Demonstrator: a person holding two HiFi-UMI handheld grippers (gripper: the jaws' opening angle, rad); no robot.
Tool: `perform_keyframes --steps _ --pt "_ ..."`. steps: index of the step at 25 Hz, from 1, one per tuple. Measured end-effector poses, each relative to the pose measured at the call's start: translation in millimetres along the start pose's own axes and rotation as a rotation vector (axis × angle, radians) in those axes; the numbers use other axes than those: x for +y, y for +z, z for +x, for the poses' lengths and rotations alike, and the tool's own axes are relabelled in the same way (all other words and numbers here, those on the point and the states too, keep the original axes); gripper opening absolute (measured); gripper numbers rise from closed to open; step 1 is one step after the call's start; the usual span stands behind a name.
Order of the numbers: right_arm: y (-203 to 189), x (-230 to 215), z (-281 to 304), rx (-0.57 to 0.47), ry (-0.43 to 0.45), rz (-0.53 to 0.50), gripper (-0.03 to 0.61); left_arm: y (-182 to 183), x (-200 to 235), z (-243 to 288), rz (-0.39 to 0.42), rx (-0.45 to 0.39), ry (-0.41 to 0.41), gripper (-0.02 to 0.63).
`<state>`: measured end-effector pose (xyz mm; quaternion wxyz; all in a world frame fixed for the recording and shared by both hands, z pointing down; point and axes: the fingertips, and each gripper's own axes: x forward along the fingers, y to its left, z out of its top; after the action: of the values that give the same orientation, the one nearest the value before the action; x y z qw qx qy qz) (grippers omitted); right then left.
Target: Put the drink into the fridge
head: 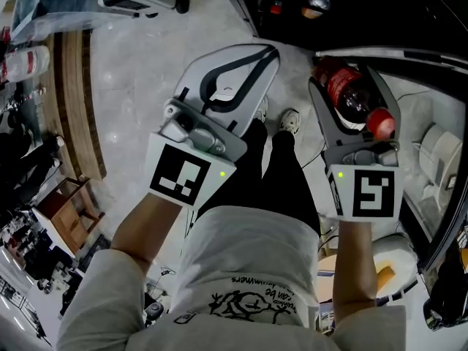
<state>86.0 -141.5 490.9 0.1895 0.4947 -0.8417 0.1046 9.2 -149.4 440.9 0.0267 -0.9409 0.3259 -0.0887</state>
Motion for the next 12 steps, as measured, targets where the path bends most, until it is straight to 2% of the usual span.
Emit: perform_keyframes --steps 12 --pt "-13 -13 29 0.044 0.009 -0.031 0.313 -15 7 14 0.014 0.025 -0.002 0.021"
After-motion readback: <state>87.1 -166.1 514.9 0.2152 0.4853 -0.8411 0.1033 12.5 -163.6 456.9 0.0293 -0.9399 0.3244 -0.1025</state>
